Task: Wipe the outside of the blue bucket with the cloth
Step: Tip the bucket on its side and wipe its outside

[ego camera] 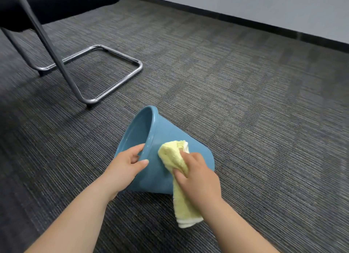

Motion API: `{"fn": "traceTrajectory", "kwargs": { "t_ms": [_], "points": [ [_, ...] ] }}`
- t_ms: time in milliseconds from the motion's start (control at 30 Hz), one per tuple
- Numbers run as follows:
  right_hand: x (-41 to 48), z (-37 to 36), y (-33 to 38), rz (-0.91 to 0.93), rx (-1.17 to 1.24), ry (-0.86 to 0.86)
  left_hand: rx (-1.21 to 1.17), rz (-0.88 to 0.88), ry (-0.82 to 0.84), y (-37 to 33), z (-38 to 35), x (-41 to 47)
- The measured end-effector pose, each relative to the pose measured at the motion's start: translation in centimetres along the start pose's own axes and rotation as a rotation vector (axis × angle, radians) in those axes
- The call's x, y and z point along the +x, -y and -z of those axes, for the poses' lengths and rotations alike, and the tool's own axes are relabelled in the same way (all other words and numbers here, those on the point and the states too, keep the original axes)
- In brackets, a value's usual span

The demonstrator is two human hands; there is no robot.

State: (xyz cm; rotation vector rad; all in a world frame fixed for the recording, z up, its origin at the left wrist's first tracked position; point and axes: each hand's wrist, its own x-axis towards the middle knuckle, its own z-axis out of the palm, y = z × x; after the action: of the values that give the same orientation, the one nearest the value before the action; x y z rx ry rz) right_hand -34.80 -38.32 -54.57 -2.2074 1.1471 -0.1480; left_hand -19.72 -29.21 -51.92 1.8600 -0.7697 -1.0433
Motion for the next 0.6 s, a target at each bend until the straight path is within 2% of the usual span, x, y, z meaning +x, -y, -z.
{"fn": "traceTrajectory", "kwargs": {
  "t_ms": [233,433,500,600],
  "points": [
    [0.7,1.3,-3.4,-0.31,-0.098,0.076,0.08,0.011,-0.07,0.2,0.6,-0.3],
    [-0.1,-0.6,-0.8,-0.029,-0.106,0.087,0.136,0.022,-0.142,0.4,1.5,-0.6],
    [0.2,-0.6,-1.3,-0.06,-0.109,0.094,0.145,0.03,-0.142,0.4,1.6,-0.7],
    [0.8,0.1,-3.4,-0.237,-0.076,0.094,0.161,0.046,-0.125,0.4,1.8,-1.1]
  ]
}}
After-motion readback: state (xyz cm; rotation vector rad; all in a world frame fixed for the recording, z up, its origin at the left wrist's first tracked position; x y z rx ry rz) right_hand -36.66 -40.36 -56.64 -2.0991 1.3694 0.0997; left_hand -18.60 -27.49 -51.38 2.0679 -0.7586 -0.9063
